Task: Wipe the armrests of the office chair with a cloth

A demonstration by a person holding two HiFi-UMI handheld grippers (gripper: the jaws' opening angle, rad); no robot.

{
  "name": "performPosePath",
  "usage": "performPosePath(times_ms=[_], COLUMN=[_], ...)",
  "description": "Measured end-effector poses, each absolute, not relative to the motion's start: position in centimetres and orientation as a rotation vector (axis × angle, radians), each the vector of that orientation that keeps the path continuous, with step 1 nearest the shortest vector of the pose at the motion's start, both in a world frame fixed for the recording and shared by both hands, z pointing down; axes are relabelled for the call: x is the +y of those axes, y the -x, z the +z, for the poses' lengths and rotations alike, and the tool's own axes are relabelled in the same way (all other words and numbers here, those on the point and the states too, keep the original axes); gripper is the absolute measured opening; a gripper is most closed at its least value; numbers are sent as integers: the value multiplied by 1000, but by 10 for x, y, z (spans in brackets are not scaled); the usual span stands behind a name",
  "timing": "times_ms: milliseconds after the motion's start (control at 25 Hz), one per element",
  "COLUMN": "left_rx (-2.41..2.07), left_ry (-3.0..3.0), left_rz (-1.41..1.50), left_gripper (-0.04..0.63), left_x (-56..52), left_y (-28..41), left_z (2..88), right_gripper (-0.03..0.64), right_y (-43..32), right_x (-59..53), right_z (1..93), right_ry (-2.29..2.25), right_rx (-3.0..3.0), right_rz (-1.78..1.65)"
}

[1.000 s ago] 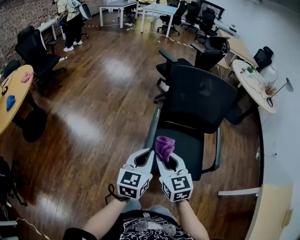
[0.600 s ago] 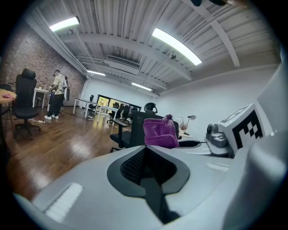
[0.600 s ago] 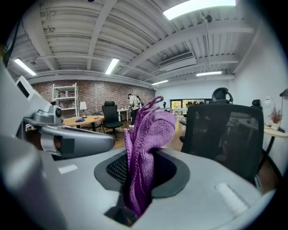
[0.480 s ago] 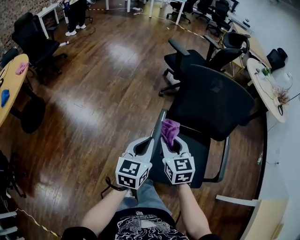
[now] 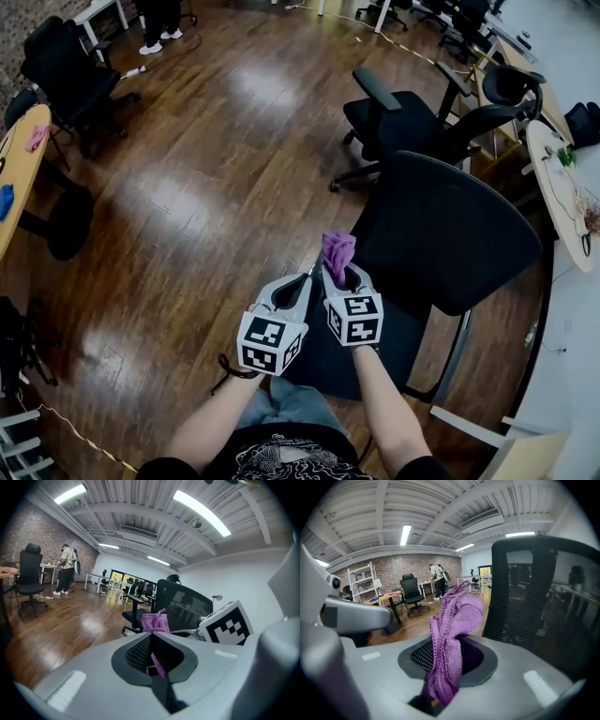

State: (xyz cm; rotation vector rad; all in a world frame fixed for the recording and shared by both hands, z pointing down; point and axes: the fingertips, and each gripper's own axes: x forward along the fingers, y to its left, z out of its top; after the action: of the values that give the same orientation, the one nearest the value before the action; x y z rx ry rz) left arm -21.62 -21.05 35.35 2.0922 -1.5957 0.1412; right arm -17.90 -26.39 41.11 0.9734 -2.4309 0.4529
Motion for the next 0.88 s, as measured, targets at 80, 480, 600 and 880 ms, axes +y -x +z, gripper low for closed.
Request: performPosePath(times_ms=[80,480,600,880], left_rx=[-1594,-1565,-1553,-1530], left_ry=[-2070,-2010,-2005,-2001], left_rz=[155,240,244,283], left_gripper=[5,5,5,5], left_x=[-222,-250,-253,-240], left_y=[219,224,222,222], left_z=[364,404,410,422], right_gripper=[95,95,95,95], right_y=[182,187,189,189], right_x=[-281,-318,-317,-302], right_z=[430,498,503,501], right_ry=[-963,-898,-873,-890], right_rx=[-2396,-2219,-2222,-2246], right_rz=[510,630,640,666])
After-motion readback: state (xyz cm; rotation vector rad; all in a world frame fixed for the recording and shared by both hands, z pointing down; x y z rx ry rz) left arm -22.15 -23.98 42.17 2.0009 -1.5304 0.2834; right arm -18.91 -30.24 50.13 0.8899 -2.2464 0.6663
